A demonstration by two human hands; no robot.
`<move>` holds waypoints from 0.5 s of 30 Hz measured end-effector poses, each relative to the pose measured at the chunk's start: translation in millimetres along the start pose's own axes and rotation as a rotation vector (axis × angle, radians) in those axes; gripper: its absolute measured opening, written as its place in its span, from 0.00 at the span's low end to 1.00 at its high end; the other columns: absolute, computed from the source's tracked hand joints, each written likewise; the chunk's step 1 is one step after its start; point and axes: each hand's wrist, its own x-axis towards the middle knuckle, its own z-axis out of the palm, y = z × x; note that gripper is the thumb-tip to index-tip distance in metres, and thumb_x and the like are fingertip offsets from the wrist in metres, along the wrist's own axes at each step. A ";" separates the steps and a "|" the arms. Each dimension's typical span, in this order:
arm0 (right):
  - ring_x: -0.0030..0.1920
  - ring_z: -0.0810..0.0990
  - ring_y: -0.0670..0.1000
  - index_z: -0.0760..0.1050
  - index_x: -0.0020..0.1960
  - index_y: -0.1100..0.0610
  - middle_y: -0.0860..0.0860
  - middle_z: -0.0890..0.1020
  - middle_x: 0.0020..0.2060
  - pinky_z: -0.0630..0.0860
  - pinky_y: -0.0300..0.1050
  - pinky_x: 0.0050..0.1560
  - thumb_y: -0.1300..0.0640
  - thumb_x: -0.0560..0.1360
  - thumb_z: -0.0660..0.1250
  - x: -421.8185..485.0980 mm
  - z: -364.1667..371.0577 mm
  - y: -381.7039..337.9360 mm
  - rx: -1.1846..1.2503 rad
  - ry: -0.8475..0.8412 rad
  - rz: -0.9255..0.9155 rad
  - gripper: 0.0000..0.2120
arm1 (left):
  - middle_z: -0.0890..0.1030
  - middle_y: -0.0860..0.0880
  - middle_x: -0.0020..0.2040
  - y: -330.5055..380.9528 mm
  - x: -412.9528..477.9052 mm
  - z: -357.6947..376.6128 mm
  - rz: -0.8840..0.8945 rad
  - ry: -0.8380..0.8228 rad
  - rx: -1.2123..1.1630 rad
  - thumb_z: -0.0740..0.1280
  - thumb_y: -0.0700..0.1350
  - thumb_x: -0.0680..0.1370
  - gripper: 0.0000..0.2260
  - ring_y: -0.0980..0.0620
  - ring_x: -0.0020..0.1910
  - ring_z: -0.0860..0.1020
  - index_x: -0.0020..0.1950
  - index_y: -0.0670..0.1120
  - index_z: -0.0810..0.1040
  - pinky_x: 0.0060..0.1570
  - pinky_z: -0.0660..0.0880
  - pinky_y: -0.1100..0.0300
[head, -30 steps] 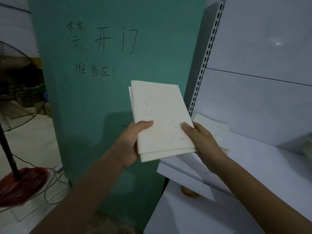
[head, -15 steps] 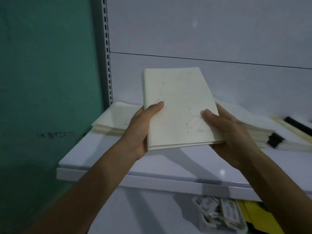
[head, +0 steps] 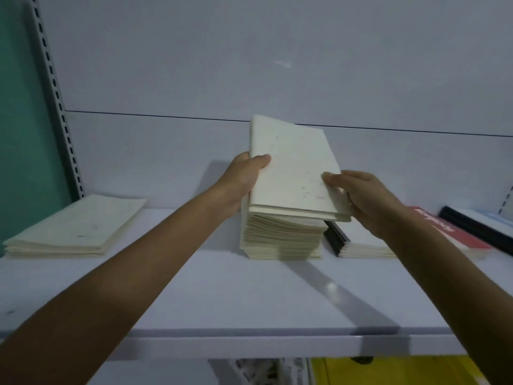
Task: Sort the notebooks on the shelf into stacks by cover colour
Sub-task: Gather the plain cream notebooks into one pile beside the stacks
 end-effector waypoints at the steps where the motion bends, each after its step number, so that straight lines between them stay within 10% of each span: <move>1: 0.47 0.83 0.52 0.78 0.51 0.61 0.56 0.84 0.49 0.79 0.46 0.51 0.55 0.77 0.66 9.1 -2.7 5.0 -0.037 -0.007 0.000 0.09 | 0.80 0.47 0.45 -0.5 5.9 3.2 -0.015 0.016 0.020 0.59 0.43 0.81 0.08 0.51 0.41 0.79 0.56 0.42 0.74 0.45 0.78 0.58; 4: 0.52 0.81 0.57 0.78 0.54 0.66 0.61 0.82 0.53 0.74 0.55 0.62 0.53 0.75 0.68 33.7 0.8 18.6 -0.138 -0.022 0.038 0.16 | 0.79 0.45 0.44 -0.3 19.7 9.4 -0.086 0.093 0.037 0.59 0.41 0.81 0.10 0.50 0.38 0.78 0.60 0.39 0.72 0.35 0.77 0.61; 9: 0.34 0.73 0.51 0.75 0.46 0.65 0.59 0.76 0.41 0.68 0.41 0.33 0.56 0.75 0.65 69.0 13.7 48.7 -0.165 0.031 0.148 0.11 | 0.79 0.40 0.50 -17.9 41.5 16.3 -0.250 0.163 0.132 0.60 0.40 0.81 0.16 0.48 0.39 0.77 0.67 0.34 0.69 0.39 0.75 0.56; 15: 0.42 0.76 0.53 0.72 0.55 0.66 0.61 0.78 0.47 0.71 0.42 0.40 0.57 0.76 0.65 90.3 18.9 84.5 -0.145 -0.020 0.202 0.13 | 0.71 0.46 0.52 -44.6 53.9 12.6 -0.262 0.181 0.190 0.58 0.35 0.80 0.18 0.52 0.37 0.72 0.70 0.40 0.65 0.35 0.71 0.60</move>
